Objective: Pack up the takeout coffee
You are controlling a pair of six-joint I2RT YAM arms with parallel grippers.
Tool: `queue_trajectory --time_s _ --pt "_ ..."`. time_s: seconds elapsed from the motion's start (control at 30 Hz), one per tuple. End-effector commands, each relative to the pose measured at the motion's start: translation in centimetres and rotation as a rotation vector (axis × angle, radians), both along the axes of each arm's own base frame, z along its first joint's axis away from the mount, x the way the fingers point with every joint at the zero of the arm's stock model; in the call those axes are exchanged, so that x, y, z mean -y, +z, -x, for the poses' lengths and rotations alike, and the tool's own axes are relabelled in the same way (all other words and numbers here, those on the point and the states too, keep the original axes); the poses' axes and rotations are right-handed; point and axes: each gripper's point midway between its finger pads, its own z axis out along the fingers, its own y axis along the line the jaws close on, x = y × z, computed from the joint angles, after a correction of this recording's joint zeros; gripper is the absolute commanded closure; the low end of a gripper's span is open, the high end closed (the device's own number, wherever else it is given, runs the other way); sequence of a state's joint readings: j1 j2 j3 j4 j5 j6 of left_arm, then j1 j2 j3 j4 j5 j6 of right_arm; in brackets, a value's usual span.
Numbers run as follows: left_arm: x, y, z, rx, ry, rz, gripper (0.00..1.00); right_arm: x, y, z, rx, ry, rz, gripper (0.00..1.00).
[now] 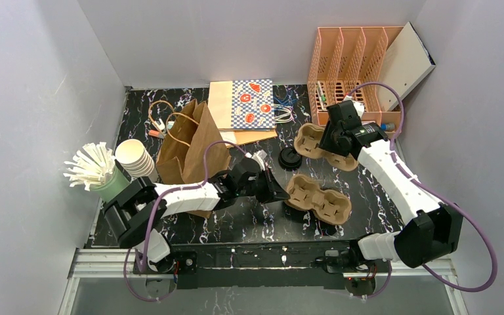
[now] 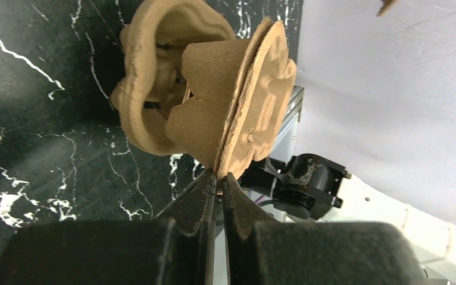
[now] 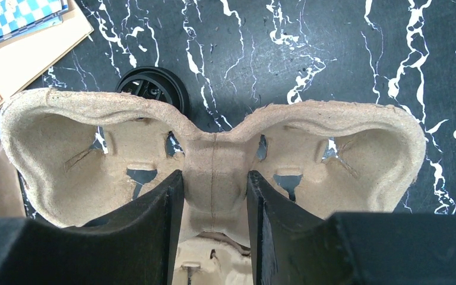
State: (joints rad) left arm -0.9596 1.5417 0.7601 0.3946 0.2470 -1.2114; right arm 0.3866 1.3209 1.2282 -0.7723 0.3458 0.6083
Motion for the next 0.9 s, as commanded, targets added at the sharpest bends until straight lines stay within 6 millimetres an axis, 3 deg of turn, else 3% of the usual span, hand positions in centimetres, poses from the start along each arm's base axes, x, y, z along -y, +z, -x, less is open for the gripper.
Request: queue_trajectory --time_s 0.0,0.13,0.3,0.43,0.73,0.87 --pt "0.4 -1.1 -0.3 0.031 -0.031 -0.053 0.99 -0.1 1.3 -0.3 0.058 0.005 -0.025 0.53" --pt "0.1 -2.2 -0.7 0.038 -0.035 -0.112 0.93 -0.2 1.3 -0.1 0.053 0.014 -0.03 0.53" --pt "-0.6 -2.4 -1.1 0.086 -0.049 -0.178 0.62 -0.6 1.3 -0.1 0.049 0.029 -0.044 0.54" --pt "-1.2 -0.8 -1.5 0.158 -0.045 -0.194 0.5 -0.9 1.4 -0.1 0.047 0.039 -0.056 0.54" --pt "-1.8 2.3 -1.9 0.361 -0.092 -0.315 0.53 -2.0 2.7 -0.1 0.066 0.105 -0.097 0.55" --pt "-2.3 4.2 -1.9 0.478 -0.102 -0.388 0.54 -3.1 2.0 0.1 0.019 0.16 -0.12 0.61"
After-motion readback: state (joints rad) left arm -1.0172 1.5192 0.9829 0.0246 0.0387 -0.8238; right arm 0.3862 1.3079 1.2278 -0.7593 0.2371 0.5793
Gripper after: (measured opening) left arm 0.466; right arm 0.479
